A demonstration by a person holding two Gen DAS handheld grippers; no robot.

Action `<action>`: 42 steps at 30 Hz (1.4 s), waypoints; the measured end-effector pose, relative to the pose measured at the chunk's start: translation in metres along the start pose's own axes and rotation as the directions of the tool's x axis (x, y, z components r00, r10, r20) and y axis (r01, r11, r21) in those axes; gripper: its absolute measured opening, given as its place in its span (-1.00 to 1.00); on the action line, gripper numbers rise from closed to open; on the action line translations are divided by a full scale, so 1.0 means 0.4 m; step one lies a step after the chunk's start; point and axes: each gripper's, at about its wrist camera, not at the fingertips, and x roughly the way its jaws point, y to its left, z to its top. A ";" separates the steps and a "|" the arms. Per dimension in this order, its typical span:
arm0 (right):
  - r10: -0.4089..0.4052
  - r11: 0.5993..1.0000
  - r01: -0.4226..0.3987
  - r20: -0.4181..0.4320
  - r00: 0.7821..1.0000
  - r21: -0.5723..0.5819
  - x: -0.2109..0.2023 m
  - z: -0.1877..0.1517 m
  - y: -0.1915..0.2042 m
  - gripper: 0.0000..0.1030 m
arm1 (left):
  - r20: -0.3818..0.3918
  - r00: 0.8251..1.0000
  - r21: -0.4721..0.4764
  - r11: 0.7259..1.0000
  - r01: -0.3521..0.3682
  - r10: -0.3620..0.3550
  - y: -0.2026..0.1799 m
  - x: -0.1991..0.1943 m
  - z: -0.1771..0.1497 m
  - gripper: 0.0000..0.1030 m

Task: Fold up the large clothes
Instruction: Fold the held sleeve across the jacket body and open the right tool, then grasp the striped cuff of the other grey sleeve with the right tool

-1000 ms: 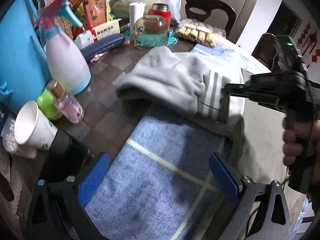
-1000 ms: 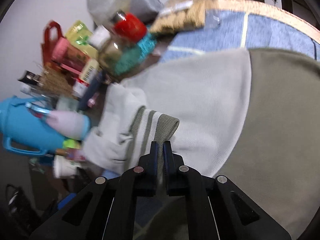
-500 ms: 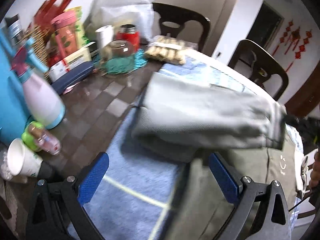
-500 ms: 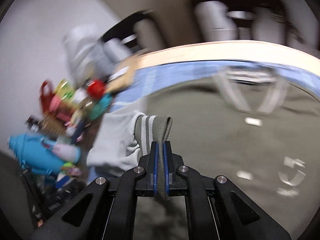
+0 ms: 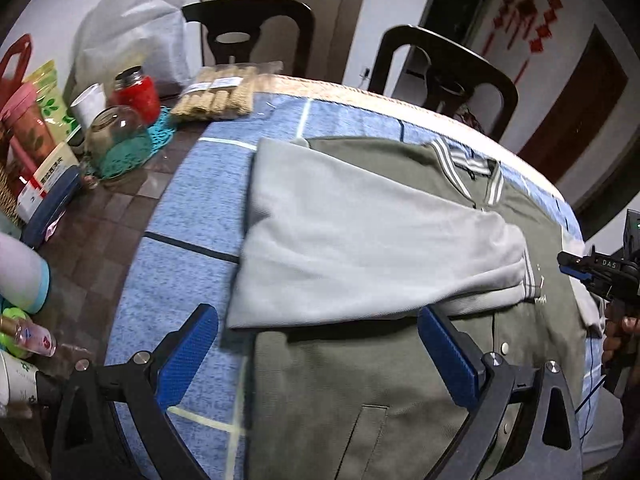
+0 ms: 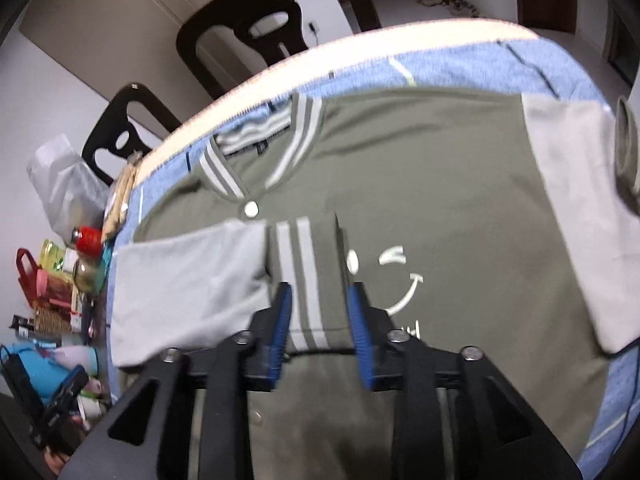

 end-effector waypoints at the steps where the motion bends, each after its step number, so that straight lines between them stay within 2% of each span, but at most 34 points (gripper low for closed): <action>1: 0.013 1.000 -0.013 -0.012 1.000 0.006 0.015 0.000 -0.009 -0.35 | -0.002 1.000 0.009 1.000 -0.001 0.001 -0.006 0.003 -0.001 0.96; 3: 0.047 0.999 -0.046 -0.027 0.999 0.023 0.042 0.008 -0.026 -0.32 | -0.007 1.000 0.034 0.999 -0.014 0.014 -0.016 0.016 0.002 0.96; 4: 0.062 0.998 -0.061 -0.036 0.997 0.029 0.058 0.013 -0.033 -0.22 | -0.009 1.000 0.046 0.999 -0.023 0.023 -0.022 0.025 0.004 0.96; 7: 0.057 0.998 -0.053 -0.100 0.993 0.042 0.122 0.024 -0.036 -0.15 | -0.008 0.999 0.083 0.996 -0.046 0.047 -0.041 0.060 0.019 0.96; 8: 0.063 0.998 -0.060 -0.120 0.991 0.032 0.137 0.022 -0.031 -0.20 | -0.012 0.998 0.089 0.994 -0.056 0.057 -0.044 0.075 0.024 0.96; 9: 0.033 0.999 -0.034 -0.120 0.992 -0.008 0.143 0.026 -0.015 -0.71 | -0.018 0.998 0.091 0.994 -0.057 0.059 -0.045 0.090 0.029 0.96; 10: 0.012 0.999 -0.016 -0.117 0.993 -0.036 0.136 0.029 -0.006 -0.84 | -0.027 0.998 0.090 0.994 -0.060 0.062 -0.045 0.105 0.034 0.96; 12: 0.044 0.998 -0.047 -0.062 0.997 -0.039 0.103 0.049 -0.002 -0.86 | -0.036 0.997 0.083 0.994 -0.068 0.071 -0.041 0.124 0.041 0.96; 15: 0.019 0.999 -0.020 -0.029 0.999 -0.041 0.088 0.072 -0.018 -0.86 | -0.038 0.995 0.077 0.993 -0.087 0.090 -0.035 0.148 0.040 0.96; 18: 0.010 0.999 -0.013 -0.078 0.997 -0.033 0.098 0.056 -0.044 -0.81 | -0.086 0.990 0.074 0.992 -0.105 0.111 -0.036 0.182 0.029 0.96; 20: 0.009 0.999 -0.011 -0.023 1.000 -0.052 0.048 0.036 -0.060 -0.76 | -0.094 0.989 0.084 0.991 -0.107 0.115 -0.045 0.178 0.018 0.96; 22: -0.002 0.998 0.005 0.048 0.999 -0.061 -0.020 0.015 -0.092 -0.56 | -0.088 0.990 0.099 0.989 -0.105 0.114 -0.058 0.157 0.004 0.96; 23: -0.022 0.998 0.027 0.078 0.997 -0.059 -0.051 0.007 -0.118 -0.52 | -0.085 0.990 0.104 0.989 -0.105 0.114 -0.063 0.146 -0.003 0.96; 25: -0.117 0.990 0.127 0.149 0.982 -0.061 -0.118 0.002 -0.186 -0.31 | -0.081 0.990 0.113 0.988 -0.103 0.113 -0.077 0.119 -0.019 0.96; 26: -0.180 0.980 0.192 0.177 0.968 -0.057 -0.146 0.004 -0.223 -0.24 | -0.080 0.991 0.118 0.988 -0.102 0.111 -0.085 0.107 -0.027 0.96; 27: -0.271 0.958 0.284 0.209 0.940 -0.039 -0.180 0.012 -0.277 -0.12 | -0.081 0.991 0.123 0.987 -0.100 0.110 -0.095 0.096 -0.035 0.96; 28: -0.320 0.942 0.334 0.223 0.921 -0.026 -0.196 0.020 -0.307 -0.04 | -0.084 0.991 0.128 0.987 -0.096 0.107 -0.108 0.087 -0.044 0.96; 30: -0.441 0.893 0.450 0.248 0.862 0.024 -0.228 0.045 -0.392 0.02 | -0.088 0.991 0.145 0.985 -0.091 0.104 -0.139 0.076 -0.060 0.96; 32: -0.478 0.876 0.478 0.252 0.841 0.064 -0.235 0.068 -0.439 0.03 | -0.095 0.991 0.159 0.984 -0.076 0.092 -0.175 0.072 -0.073 0.96; 34: -0.483 0.875 0.477 0.250 0.839 0.087 -0.225 0.093 -0.476 0.03 | -0.100 0.992 0.174 0.983 -0.058 0.076 -0.210 0.072 -0.076 0.96; 39: -0.446 0.894 0.445 0.204 0.872 0.053 -0.159 0.139 -0.507 0.03 | -0.085 0.995 0.227 0.973 -0.031 0.051 -0.302 0.078 -0.060 0.96; 42: -0.457 0.888 0.459 0.181 0.871 0.035 -0.122 0.139 -0.502 0.07 | -0.074 0.996 0.255 0.967 -0.021 0.042 -0.342 0.086 -0.043 0.96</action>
